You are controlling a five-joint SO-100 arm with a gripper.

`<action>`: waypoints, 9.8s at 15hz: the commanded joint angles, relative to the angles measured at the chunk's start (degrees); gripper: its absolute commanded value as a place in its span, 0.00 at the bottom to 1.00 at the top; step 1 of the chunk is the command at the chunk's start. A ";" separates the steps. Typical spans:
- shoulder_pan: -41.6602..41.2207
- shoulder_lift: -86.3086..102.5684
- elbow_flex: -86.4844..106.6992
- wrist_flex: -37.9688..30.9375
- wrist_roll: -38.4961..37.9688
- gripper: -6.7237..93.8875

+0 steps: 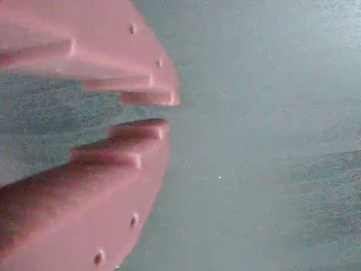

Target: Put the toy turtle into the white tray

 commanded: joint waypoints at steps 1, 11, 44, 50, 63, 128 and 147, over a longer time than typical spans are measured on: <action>-0.44 4.22 -1.67 0.97 0.79 0.06; -0.44 4.22 -1.67 0.97 0.79 0.06; 34.89 -73.21 -70.93 1.58 -46.41 0.06; 40.61 -95.19 -86.31 0.79 -64.25 0.06; 47.72 -117.60 -97.82 -11.25 -78.31 0.06; 48.87 -116.37 -101.07 -4.22 -74.79 0.03; -14.41 -102.39 -109.95 9.76 -12.66 0.03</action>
